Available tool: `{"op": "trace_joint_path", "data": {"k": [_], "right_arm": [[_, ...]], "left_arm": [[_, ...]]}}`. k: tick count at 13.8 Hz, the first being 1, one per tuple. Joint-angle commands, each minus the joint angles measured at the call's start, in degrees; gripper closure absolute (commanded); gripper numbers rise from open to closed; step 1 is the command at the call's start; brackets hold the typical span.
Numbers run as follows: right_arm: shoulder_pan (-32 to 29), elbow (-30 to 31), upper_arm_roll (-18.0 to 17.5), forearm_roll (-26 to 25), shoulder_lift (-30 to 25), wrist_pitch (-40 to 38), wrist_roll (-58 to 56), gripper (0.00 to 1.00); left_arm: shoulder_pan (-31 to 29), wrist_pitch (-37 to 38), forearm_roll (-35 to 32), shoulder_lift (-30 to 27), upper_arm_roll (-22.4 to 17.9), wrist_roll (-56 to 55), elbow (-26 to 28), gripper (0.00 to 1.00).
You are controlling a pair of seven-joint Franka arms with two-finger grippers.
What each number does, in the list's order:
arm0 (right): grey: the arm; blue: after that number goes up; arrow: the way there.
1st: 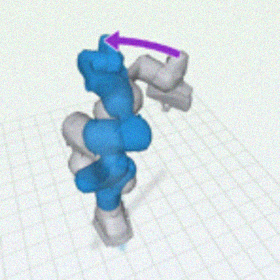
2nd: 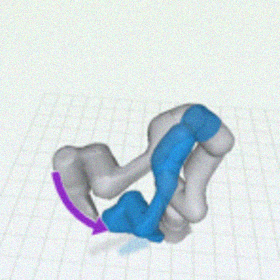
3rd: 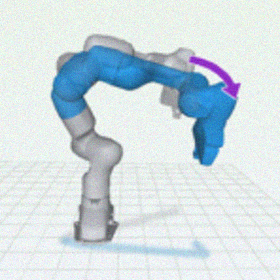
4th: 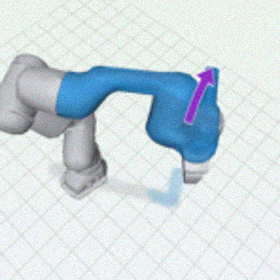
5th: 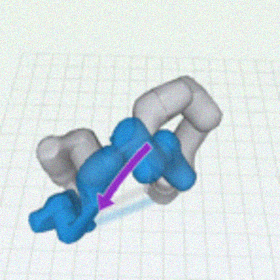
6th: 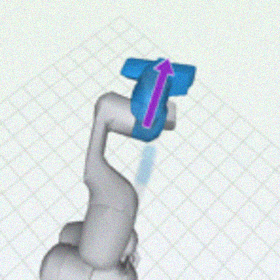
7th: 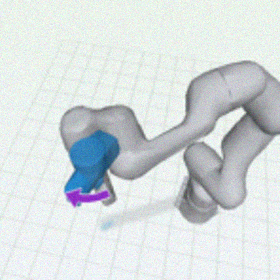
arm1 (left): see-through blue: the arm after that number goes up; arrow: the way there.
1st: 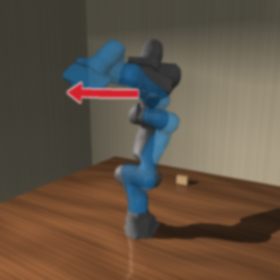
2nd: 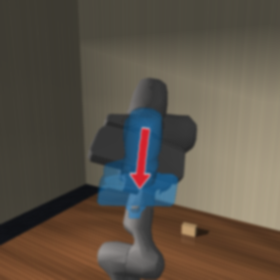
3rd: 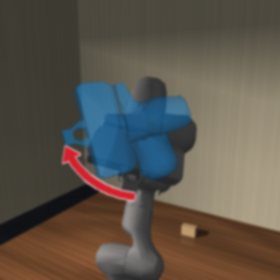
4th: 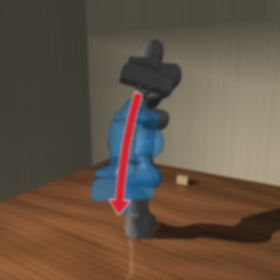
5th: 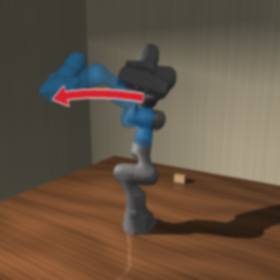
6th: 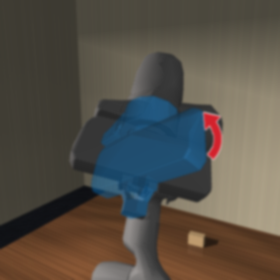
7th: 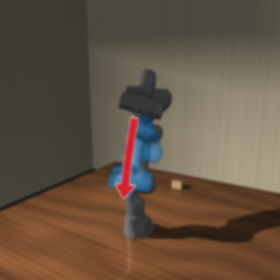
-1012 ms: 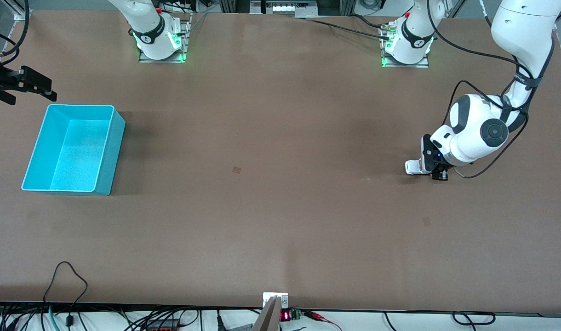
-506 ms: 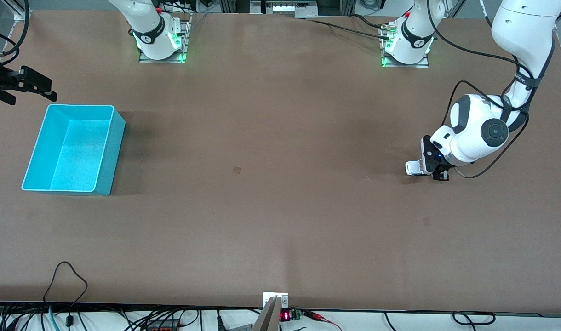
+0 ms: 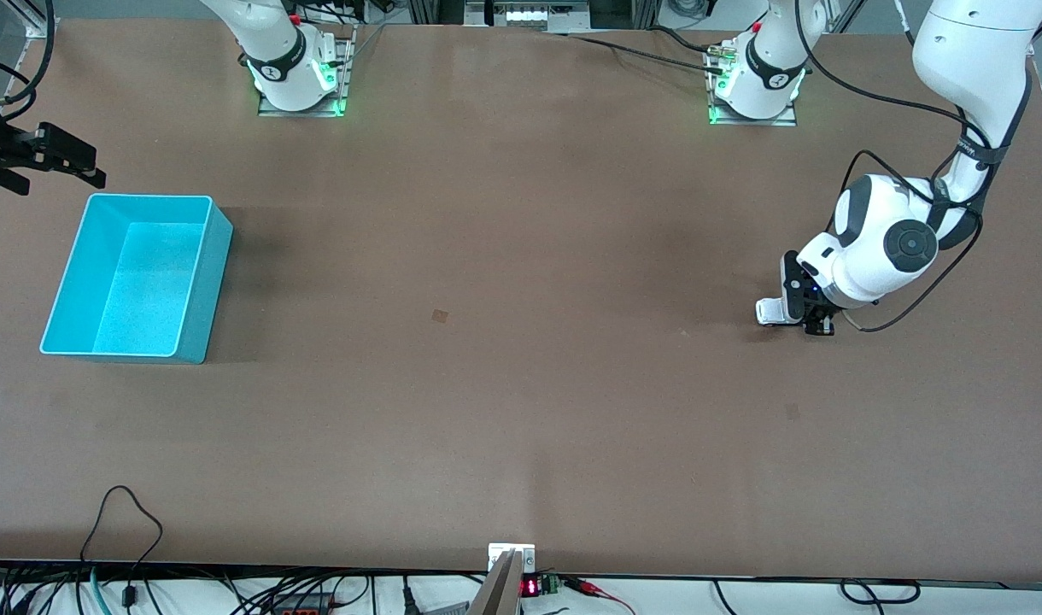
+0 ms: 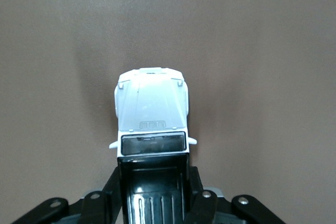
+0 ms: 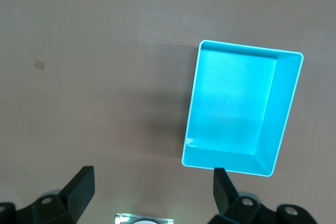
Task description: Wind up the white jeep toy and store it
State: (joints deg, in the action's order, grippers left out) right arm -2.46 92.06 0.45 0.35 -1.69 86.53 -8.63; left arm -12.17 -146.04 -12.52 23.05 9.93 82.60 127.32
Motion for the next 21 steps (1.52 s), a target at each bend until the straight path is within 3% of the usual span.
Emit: {"op": "trace_joint_path", "data": {"k": [1, 21], "right_arm": [[-0.4, -0.8, -0.5, 0.2, 0.3, -1.0, 0.5, 0.0], [-0.3, -0.8, -0.5, 0.2, 0.6, -1.5, 0.6, 0.0]], "left_arm": [[-0.8, -1.1, -2.2, 2.1, 0.4, -1.7, 0.3, 1.0], [-8.1, -0.6, -2.4, 2.8, 0.3, 5.3, -0.2, 1.0]]}}
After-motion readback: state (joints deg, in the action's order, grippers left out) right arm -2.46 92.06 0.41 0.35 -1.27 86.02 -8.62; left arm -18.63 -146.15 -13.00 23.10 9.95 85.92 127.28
